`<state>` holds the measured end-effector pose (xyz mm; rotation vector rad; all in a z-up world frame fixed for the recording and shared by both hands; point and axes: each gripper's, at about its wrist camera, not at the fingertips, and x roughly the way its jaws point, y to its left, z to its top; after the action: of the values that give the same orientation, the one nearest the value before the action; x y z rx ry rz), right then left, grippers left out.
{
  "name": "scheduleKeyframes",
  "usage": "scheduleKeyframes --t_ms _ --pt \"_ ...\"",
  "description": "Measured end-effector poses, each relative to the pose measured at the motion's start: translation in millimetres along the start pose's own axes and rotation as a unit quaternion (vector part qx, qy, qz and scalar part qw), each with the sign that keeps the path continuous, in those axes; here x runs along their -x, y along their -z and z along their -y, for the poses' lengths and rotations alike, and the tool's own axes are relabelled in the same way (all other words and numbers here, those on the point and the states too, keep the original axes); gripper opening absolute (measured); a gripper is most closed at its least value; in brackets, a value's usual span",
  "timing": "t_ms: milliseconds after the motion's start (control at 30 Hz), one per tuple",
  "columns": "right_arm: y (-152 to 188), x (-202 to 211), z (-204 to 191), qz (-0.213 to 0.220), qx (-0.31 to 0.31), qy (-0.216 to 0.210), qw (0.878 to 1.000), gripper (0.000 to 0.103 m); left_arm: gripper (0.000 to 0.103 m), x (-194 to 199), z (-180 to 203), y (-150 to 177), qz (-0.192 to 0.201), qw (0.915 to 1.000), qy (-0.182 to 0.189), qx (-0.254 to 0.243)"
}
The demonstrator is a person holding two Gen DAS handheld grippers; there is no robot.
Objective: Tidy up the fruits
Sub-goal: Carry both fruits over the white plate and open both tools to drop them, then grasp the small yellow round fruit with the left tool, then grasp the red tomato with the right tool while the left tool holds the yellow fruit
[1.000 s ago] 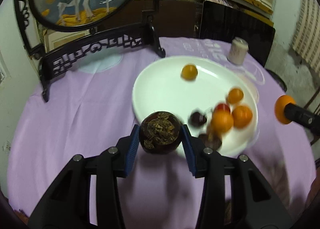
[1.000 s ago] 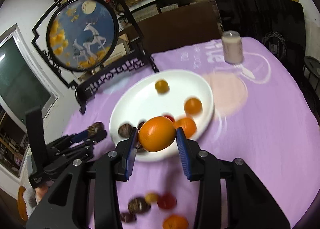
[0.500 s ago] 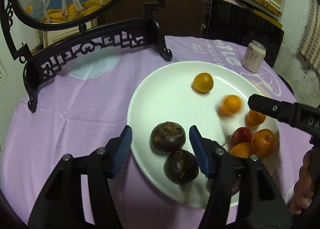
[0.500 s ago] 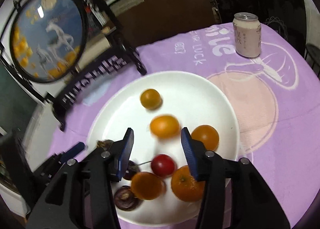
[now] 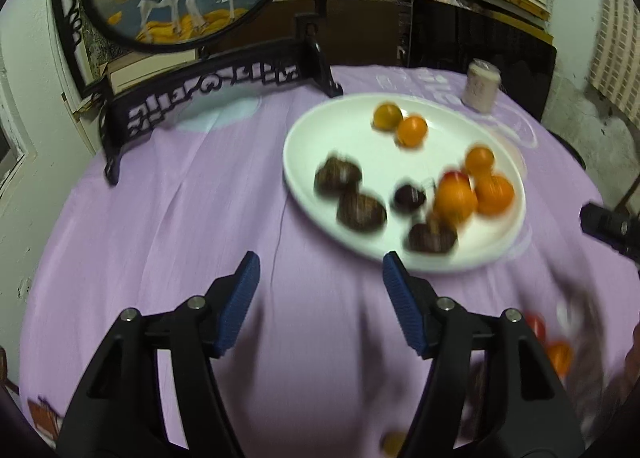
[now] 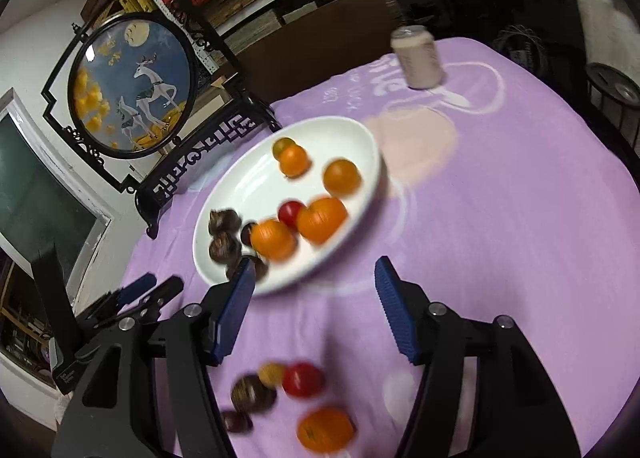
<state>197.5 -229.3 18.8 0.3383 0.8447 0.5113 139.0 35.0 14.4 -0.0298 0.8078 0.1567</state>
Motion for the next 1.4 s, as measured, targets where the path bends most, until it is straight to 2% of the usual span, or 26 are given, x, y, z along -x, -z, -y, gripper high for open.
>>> scheduleKeyframes --t_ms 167,300,567,767,833,867,967,1000,1067,1133,1267,1400 --pt "27 19 13 0.000 -0.011 -0.008 1.000 0.063 0.067 28 3 49 -0.003 0.9991 0.019 -0.036" --pt "31 21 18 -0.002 -0.014 -0.004 1.000 0.063 0.070 44 12 77 0.005 0.9966 0.027 -0.078" --pt "31 22 19 -0.007 -0.010 -0.009 1.000 0.063 0.070 40 40 96 -0.006 0.9880 0.038 -0.149" --pt "34 21 13 -0.012 0.005 -0.008 1.000 0.063 0.070 37 43 99 -0.012 0.9870 0.049 -0.153" --pt "34 20 12 -0.013 0.006 -0.007 1.000 0.063 0.068 36 43 100 -0.016 0.9872 0.054 -0.149" --pt "34 20 11 -0.014 0.006 -0.007 1.000 0.063 0.062 35 42 100 -0.020 0.9872 0.059 -0.147" --pt "35 20 11 -0.019 0.006 -0.011 1.000 0.063 0.037 30 43 100 -0.034 0.9859 0.084 -0.141" --pt "36 19 10 -0.021 0.008 -0.013 1.000 0.063 0.032 30 43 100 -0.035 0.9854 0.091 -0.139" --pt "38 18 7 -0.025 0.012 -0.015 0.999 0.063 0.026 30 44 100 -0.032 0.9859 0.084 -0.142" --pt "40 17 3 -0.031 0.020 -0.017 0.999 0.063 0.026 30 41 99 -0.035 0.9866 0.089 -0.132" --pt "45 12 -4 -0.049 0.033 -0.029 0.998 0.063 0.026 30 27 91 -0.032 0.9915 0.071 -0.104" --pt "53 1 -10 -0.075 0.052 -0.022 0.996 0.062 0.026 30 22 87 -0.031 0.9932 0.065 -0.091"
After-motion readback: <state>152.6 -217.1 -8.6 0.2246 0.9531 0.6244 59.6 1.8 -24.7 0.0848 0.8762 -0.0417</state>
